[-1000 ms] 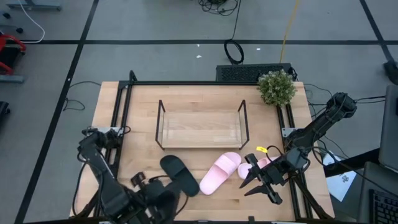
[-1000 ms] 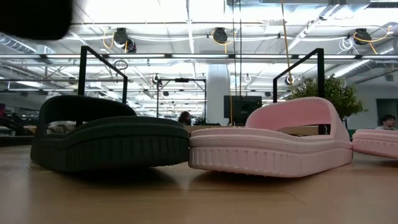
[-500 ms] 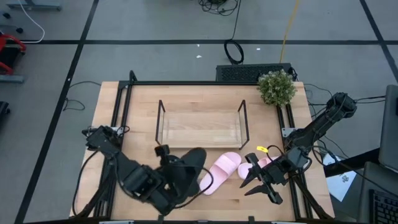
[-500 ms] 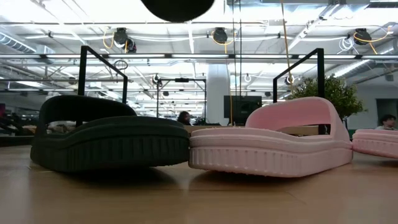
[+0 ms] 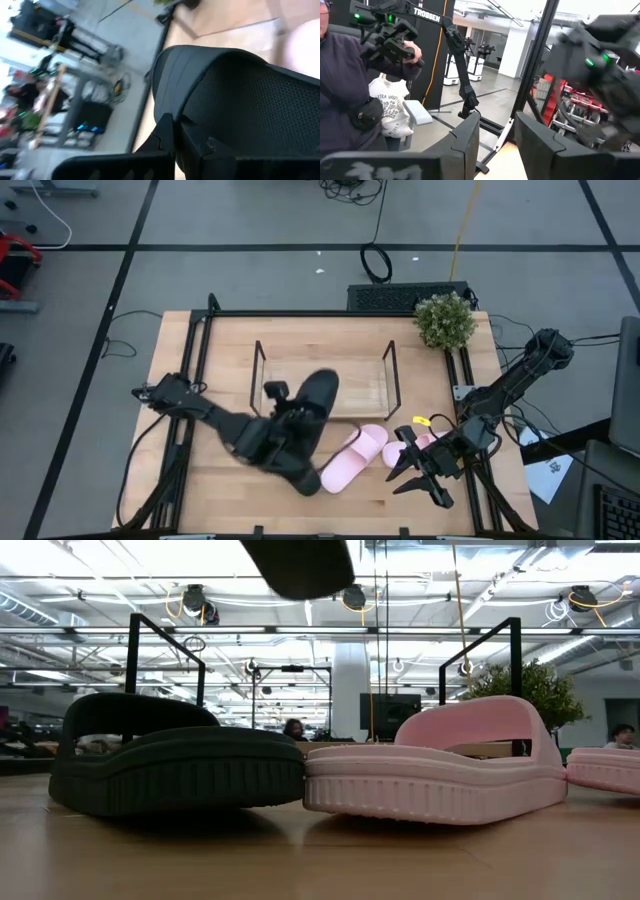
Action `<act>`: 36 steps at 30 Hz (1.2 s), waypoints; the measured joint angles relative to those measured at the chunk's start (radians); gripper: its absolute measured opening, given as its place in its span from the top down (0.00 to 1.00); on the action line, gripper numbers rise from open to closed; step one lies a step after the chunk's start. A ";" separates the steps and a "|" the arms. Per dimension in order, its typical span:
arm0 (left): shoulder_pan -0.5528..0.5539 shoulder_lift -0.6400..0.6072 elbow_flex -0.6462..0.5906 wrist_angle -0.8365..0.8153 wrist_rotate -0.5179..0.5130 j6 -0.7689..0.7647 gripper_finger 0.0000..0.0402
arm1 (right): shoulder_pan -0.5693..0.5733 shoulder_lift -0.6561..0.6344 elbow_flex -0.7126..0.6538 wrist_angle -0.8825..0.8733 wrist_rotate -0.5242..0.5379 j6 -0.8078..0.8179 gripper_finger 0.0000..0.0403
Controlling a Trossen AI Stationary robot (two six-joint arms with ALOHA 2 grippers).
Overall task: Pick and place slides into the shelf
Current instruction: Put the left black slipper on the shelf
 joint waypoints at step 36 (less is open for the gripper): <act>0.131 -0.252 -0.752 0.186 -0.019 -0.171 1.00 | -0.002 -0.001 0.000 0.000 0.183 -0.081 0.71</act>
